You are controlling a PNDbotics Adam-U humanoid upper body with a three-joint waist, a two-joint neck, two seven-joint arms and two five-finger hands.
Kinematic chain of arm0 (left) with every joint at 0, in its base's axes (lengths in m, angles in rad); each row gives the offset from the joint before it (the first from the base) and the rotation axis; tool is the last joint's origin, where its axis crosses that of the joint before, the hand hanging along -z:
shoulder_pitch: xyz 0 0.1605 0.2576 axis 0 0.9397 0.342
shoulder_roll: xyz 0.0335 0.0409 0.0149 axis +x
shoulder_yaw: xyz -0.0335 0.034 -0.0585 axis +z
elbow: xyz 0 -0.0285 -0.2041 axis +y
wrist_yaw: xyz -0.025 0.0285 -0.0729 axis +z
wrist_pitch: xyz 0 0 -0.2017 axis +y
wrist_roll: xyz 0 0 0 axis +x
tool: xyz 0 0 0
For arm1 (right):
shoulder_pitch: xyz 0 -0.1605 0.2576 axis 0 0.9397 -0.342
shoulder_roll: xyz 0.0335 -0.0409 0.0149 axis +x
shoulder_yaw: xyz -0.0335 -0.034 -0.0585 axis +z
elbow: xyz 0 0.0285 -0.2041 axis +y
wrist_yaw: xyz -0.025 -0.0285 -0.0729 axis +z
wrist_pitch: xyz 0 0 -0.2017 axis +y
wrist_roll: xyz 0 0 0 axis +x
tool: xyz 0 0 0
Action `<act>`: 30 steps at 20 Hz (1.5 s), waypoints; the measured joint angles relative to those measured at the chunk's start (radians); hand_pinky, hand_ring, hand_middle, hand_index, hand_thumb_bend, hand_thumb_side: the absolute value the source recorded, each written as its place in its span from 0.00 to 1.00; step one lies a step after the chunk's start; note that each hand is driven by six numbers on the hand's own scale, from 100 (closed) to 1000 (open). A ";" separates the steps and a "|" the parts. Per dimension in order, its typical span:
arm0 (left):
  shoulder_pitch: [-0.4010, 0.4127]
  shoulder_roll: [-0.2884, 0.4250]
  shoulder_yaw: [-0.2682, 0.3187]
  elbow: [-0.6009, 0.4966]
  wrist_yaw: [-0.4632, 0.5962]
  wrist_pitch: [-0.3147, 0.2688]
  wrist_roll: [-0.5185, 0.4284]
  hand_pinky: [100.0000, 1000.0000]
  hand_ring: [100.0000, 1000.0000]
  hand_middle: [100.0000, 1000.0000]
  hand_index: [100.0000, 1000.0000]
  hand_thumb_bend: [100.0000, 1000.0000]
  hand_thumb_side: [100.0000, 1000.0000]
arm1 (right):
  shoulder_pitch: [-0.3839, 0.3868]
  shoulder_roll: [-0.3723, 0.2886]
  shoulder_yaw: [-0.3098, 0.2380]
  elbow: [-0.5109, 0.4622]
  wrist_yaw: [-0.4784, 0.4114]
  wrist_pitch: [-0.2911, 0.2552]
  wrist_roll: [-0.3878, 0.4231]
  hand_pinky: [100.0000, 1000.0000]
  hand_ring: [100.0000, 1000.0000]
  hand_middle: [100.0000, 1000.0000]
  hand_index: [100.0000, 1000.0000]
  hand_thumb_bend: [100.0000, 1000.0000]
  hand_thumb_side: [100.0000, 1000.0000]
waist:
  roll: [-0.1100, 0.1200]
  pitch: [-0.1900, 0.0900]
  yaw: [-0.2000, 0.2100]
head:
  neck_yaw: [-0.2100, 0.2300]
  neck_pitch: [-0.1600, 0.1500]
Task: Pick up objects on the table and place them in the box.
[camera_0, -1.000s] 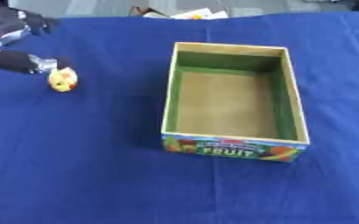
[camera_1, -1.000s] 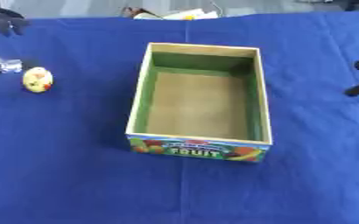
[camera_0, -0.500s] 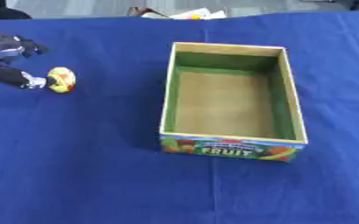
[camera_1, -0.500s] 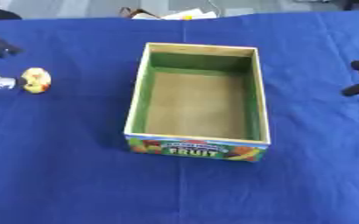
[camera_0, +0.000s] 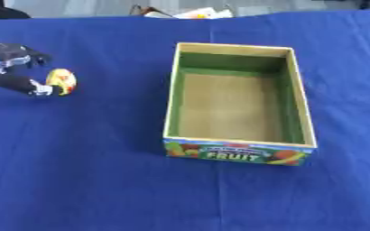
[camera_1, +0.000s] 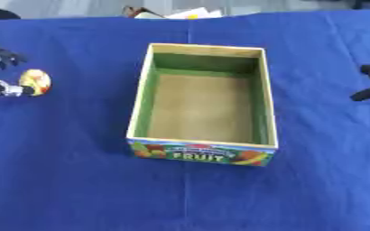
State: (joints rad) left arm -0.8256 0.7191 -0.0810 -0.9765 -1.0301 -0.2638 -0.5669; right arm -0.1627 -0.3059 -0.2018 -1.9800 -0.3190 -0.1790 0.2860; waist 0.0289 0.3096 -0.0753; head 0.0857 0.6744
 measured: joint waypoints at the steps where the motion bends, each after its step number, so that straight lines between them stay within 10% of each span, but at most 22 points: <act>1: -0.003 -0.004 0.001 0.012 -0.007 0.003 0.008 0.52 0.76 0.80 1.00 0.46 0.88 | -0.001 0.001 0.000 0.000 0.001 0.000 0.001 0.53 0.78 0.56 0.88 0.00 1.00 | 0.000 0.002 -0.001 | 0.000 0.000; 11: -0.037 -0.022 0.019 0.071 -0.065 0.021 0.069 0.50 0.73 0.74 1.00 0.35 0.85 | -0.004 0.007 0.001 0.000 0.019 0.000 0.011 0.54 0.78 0.56 0.89 0.00 1.00 | 0.002 0.016 -0.005 | 0.004 -0.009; 30: -0.031 -0.030 0.010 0.041 0.020 0.011 0.123 0.37 0.58 0.58 0.84 0.03 0.38 | -0.004 0.013 0.001 0.000 0.028 0.006 0.014 0.54 0.79 0.56 0.89 0.00 1.00 | 0.000 0.017 0.000 | 0.007 -0.009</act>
State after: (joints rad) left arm -0.8566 0.6893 -0.0713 -0.9353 -1.0103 -0.2525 -0.4442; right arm -0.1670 -0.2926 -0.2010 -1.9800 -0.2905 -0.1729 0.2999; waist 0.0292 0.3267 -0.0756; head 0.0932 0.6654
